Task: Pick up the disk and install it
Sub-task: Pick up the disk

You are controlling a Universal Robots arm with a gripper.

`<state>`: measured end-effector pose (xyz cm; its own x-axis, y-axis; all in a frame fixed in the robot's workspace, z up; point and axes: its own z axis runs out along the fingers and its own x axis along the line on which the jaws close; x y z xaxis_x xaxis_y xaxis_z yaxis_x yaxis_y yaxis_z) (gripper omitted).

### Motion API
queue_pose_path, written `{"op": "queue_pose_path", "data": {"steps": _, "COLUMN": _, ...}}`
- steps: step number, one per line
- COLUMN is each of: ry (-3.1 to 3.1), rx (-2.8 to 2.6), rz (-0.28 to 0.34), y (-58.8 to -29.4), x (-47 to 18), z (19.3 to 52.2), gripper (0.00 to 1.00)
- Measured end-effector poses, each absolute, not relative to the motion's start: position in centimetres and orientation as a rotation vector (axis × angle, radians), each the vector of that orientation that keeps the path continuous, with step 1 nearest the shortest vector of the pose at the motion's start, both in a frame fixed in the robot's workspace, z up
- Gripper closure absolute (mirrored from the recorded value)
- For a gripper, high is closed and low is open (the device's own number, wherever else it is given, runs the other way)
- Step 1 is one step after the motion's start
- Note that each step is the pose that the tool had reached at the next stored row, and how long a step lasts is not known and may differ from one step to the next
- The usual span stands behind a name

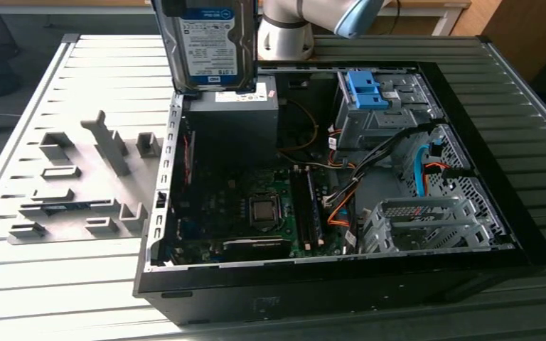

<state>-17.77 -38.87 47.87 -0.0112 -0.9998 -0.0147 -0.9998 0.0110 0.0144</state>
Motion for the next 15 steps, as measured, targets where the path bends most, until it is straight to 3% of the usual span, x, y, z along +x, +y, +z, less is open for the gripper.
{"op": "queue_pose_path", "data": {"steps": 15, "ry": 2.235, "rx": -2.210, "rz": 0.028, "y": -39.0, "x": -14.4, "z": 47.9, "gripper": 0.63}}
